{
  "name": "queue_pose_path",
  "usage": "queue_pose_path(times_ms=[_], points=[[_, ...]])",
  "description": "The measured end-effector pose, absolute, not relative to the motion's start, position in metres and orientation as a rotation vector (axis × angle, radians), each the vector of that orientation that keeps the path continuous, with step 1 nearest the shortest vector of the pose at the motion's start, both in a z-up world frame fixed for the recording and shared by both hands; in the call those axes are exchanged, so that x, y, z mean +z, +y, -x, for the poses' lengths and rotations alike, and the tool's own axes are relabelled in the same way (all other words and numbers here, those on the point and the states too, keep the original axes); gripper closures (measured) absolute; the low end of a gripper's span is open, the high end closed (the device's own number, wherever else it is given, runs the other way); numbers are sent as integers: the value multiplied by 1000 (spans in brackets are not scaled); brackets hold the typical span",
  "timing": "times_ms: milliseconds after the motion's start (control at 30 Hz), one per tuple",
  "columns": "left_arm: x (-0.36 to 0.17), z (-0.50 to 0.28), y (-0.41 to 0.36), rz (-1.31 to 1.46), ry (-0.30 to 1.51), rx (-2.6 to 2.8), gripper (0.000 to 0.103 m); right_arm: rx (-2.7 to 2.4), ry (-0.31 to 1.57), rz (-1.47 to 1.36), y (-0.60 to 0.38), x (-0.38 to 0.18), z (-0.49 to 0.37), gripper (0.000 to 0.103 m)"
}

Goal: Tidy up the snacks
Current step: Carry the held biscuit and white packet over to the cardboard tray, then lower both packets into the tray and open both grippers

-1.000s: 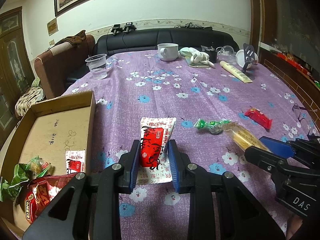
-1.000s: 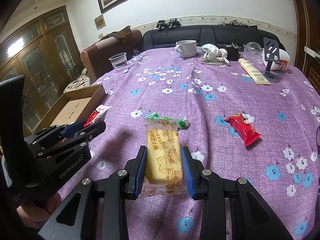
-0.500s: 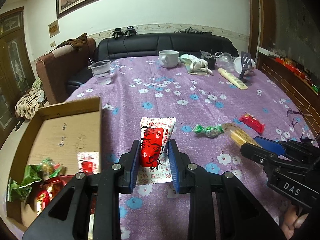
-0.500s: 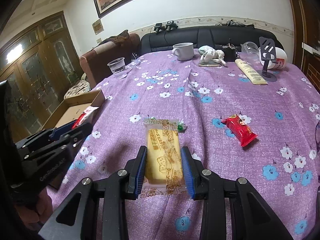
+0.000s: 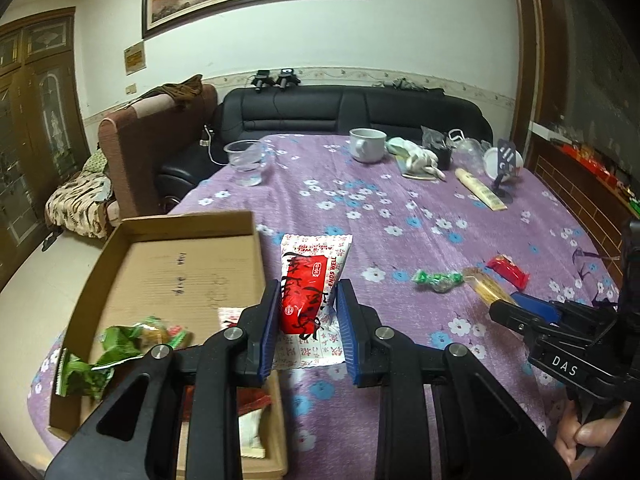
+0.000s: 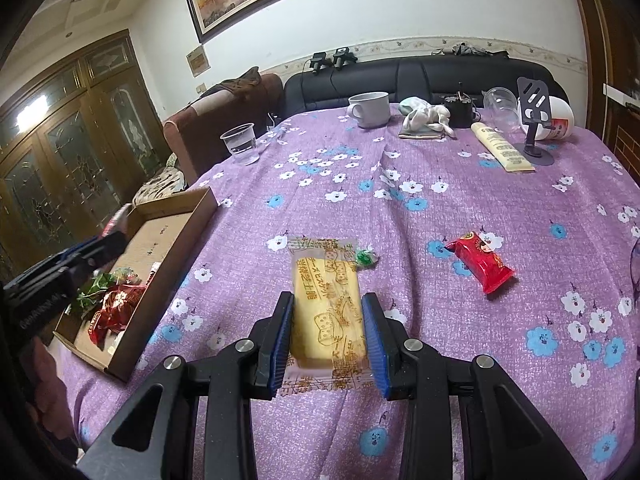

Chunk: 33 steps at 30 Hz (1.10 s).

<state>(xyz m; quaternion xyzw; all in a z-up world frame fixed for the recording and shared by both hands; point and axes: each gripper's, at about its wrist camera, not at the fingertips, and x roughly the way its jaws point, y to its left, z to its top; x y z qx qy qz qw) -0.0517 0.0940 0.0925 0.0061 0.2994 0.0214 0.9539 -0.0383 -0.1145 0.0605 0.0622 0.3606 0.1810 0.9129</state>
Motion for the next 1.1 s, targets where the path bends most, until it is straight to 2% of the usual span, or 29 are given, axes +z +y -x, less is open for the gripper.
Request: queue_pose_path(times_ms=[467, 1100], points=[[95, 59, 125, 37, 591, 77, 78, 366, 748, -117, -99, 68, 42, 68], [51, 57, 221, 192, 681, 201, 78, 619, 785, -73, 42, 95, 50, 69]])
